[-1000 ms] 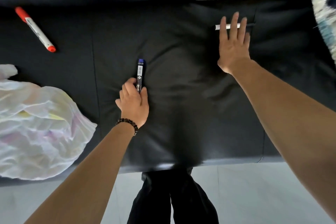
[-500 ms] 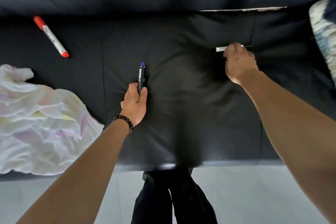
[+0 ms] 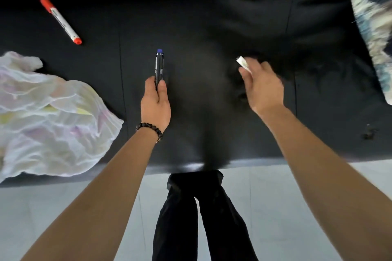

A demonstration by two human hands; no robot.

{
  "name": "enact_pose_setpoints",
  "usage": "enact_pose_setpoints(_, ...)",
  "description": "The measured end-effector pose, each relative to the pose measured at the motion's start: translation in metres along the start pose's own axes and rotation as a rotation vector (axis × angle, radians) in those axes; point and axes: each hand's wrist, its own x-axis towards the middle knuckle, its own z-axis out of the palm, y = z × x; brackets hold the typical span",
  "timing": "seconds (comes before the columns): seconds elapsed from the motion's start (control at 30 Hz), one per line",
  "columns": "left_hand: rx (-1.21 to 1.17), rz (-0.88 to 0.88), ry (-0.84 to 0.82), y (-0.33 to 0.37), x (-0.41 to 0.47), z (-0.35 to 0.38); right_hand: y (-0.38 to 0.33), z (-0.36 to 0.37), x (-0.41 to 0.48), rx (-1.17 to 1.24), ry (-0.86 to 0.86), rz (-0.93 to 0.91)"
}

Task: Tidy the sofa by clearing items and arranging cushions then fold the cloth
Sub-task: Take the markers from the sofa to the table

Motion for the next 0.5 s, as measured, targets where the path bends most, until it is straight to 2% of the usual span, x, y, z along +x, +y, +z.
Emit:
enact_pose_setpoints(0.07,-0.045,0.017,0.047,0.02,-0.036,-0.017,-0.02,-0.01,-0.053,0.236,0.019,0.04)
enact_pose_setpoints(0.2,-0.098,-0.02,0.04,0.061,-0.123,-0.07,-0.056,-0.061,-0.152,0.505,-0.012,0.253)
enact_pose_setpoints(0.33,-0.153,0.046,-0.007,0.113,-0.206,-0.143,-0.084,-0.144,-0.23,0.601,-0.038,0.328)
enact_pose_setpoints(0.5,-0.201,0.237,-0.063,0.194,-0.284,-0.237,-0.112,-0.279,-0.319,0.666,0.138,0.304)
